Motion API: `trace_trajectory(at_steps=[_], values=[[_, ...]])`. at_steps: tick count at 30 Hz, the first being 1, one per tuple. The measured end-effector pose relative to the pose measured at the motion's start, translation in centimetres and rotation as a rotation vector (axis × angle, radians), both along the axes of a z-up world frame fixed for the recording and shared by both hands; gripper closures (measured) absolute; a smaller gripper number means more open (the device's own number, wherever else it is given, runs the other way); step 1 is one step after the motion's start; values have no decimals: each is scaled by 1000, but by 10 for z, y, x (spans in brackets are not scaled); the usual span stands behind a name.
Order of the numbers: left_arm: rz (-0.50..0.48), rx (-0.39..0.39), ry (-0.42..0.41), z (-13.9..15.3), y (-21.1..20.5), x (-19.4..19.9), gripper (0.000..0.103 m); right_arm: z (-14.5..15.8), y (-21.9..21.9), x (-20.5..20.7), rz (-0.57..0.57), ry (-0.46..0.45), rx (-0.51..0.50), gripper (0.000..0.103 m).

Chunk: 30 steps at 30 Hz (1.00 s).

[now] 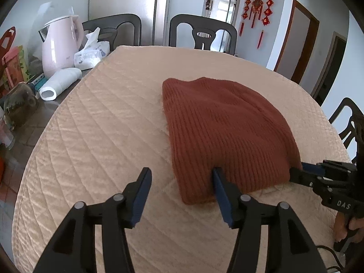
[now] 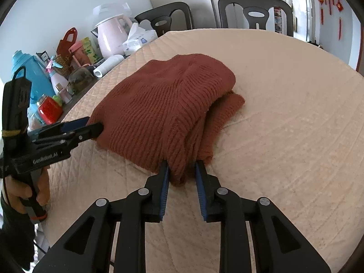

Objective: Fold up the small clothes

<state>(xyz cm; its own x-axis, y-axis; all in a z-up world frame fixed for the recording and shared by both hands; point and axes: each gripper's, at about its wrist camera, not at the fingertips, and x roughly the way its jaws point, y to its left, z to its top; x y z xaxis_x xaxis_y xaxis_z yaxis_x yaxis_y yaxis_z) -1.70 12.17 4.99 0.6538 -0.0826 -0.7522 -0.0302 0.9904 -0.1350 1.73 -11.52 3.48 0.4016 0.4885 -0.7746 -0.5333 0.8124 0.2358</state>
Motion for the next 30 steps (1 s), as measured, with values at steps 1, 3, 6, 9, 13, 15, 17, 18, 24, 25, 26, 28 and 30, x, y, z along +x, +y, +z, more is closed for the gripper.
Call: trace_trajectory(at_steps=[1, 3, 6, 9, 13, 15, 17, 18, 24, 25, 26, 28, 30], values=[[1, -2, 4, 0, 1, 2, 44, 0, 0, 1, -4, 5, 7, 79], [4, 16, -3, 2, 0, 4, 44, 0, 0, 2, -20, 21, 21, 79], [11, 26, -3, 5, -1, 2, 44, 2, 3, -1, -14, 11, 5, 77], [12, 34, -15, 12, -1, -8, 44, 9, -7, -3, -17, 39, 41, 77], [20, 16, -65, 28, 2, -13, 45, 33, -21, 2, -53, 14, 143, 77], [24, 17, -73, 30, 2, -5, 45, 37, -19, 12, -65, 5, 158, 77], [27, 3, -59, 27, 2, 5, 45, 30, -14, 30, -89, 36, 165, 77], [25, -4, -50, 24, 1, 9, 46, 24, -14, 38, -107, 71, 175, 77], [-5, -50, -3, 8, -6, 24, 46, 11, -9, 53, -145, 81, 104, 96], [-7, -72, 20, 1, -6, 27, 45, 3, -11, 56, -154, 94, 80, 97], [-10, -92, 24, -3, -6, 29, 44, -6, -14, 58, -166, 116, 68, 97], [-8, -100, 17, -4, -7, 28, 43, -5, -22, 58, -171, 124, 111, 97], [-6, -100, 18, -1, -6, 27, 44, 4, -26, 54, -184, 95, 100, 97]])
